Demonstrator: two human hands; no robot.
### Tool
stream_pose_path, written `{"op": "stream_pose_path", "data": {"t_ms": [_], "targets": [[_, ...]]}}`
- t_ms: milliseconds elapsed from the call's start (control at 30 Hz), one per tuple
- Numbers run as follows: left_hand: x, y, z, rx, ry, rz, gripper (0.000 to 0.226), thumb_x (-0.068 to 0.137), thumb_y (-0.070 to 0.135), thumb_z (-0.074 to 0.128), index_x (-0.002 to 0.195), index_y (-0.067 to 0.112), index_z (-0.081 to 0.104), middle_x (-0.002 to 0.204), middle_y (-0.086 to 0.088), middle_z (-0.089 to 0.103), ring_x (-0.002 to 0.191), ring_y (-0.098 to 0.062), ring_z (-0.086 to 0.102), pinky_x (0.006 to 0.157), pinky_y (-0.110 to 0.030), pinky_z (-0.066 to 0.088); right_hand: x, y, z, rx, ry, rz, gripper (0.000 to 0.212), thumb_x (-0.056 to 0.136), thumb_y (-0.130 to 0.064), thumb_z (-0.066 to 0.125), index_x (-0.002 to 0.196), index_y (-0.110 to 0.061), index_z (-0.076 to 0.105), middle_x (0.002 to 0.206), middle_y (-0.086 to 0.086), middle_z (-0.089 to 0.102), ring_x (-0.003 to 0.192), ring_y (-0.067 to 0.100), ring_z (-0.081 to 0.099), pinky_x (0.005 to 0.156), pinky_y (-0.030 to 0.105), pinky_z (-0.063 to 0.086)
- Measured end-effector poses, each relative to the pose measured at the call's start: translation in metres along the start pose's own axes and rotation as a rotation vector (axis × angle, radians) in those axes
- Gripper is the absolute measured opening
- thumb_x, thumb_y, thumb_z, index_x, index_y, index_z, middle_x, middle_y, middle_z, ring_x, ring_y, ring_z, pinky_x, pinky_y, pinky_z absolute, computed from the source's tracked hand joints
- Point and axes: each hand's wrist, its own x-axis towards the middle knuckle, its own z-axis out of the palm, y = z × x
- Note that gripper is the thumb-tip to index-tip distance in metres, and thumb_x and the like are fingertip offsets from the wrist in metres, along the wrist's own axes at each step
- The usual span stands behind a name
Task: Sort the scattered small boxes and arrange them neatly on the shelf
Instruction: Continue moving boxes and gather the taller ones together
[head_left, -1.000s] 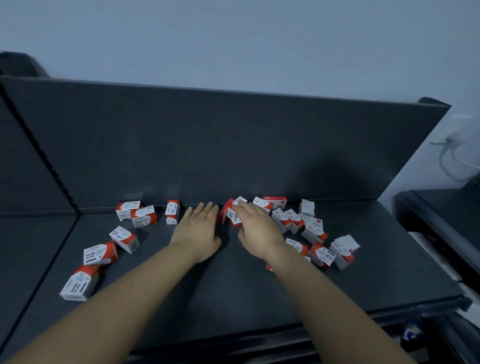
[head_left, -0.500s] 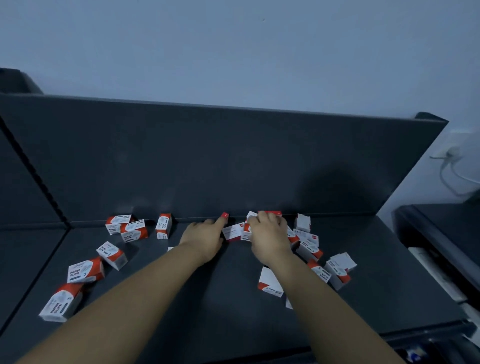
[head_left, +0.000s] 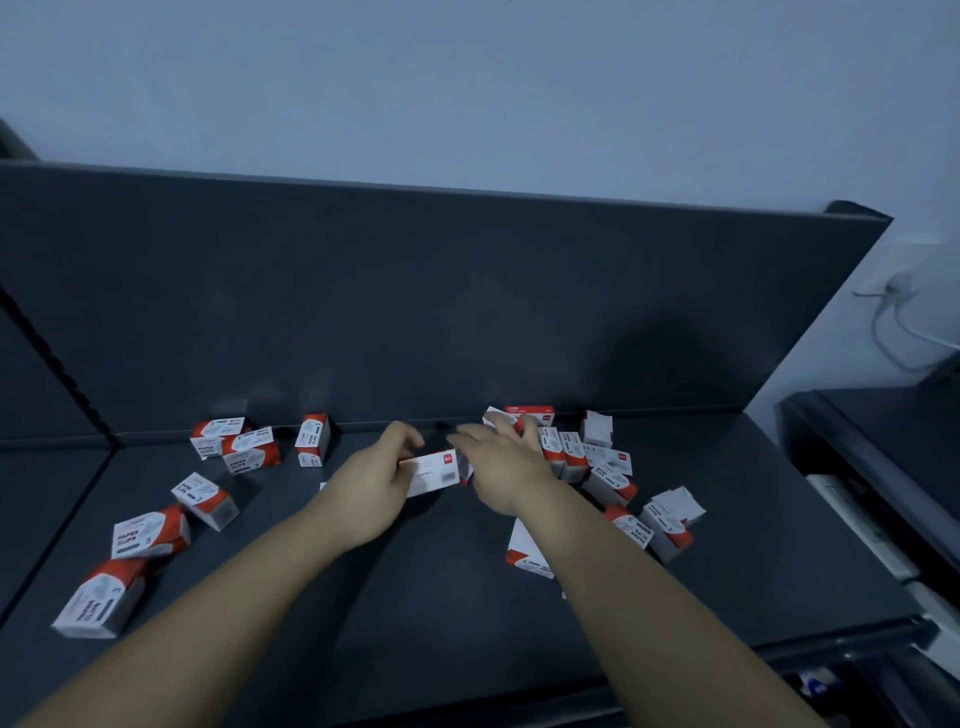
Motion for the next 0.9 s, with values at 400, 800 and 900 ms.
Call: {"op": "stream_pose_path", "data": {"t_ms": [400,800,900], "targets": [[-0.048,-0.025,0.012,-0.007,-0.149,-0.079,0.024,0.101,0.018,0.043,0.124,0.025,0.044,0.118,0.004,0.06,0.101,-0.013,0.059,0.088,-0.027,0.048,-0.021,-0.006,-0.013,0.443,0.174,-0.084,0.046,0.091,-0.028,0.066,0.135,-0.021,0.053,0.125,-0.006,0.047,0.113,0.013,0.051,0.098,0.031,0.043],[-0.066,-0.055,0.016,-0.156,-0.118,0.027,0.065,0.083,0.01,0.067,0.136,0.031,0.036,0.126,0.019,0.052,0.114,0.006,0.053,0.097,-0.011,0.039,-0.066,-0.056,0.032,0.682,0.189,-0.045,0.043,0.085,-0.022,0.072,0.127,-0.021,0.061,0.117,-0.01,0.052,0.105,0.004,0.055,0.092,0.022,0.047],[-0.07,-0.06,0.02,-0.212,-0.058,0.047,0.06,0.084,0.01,0.069,0.13,0.035,0.04,0.121,0.027,0.054,0.11,0.014,0.054,0.094,-0.007,0.04,-0.063,-0.063,0.035,0.715,0.194,-0.047,0.043,0.086,-0.017,0.071,0.128,-0.017,0.061,0.12,-0.009,0.052,0.107,0.004,0.054,0.092,0.015,0.044]]}}
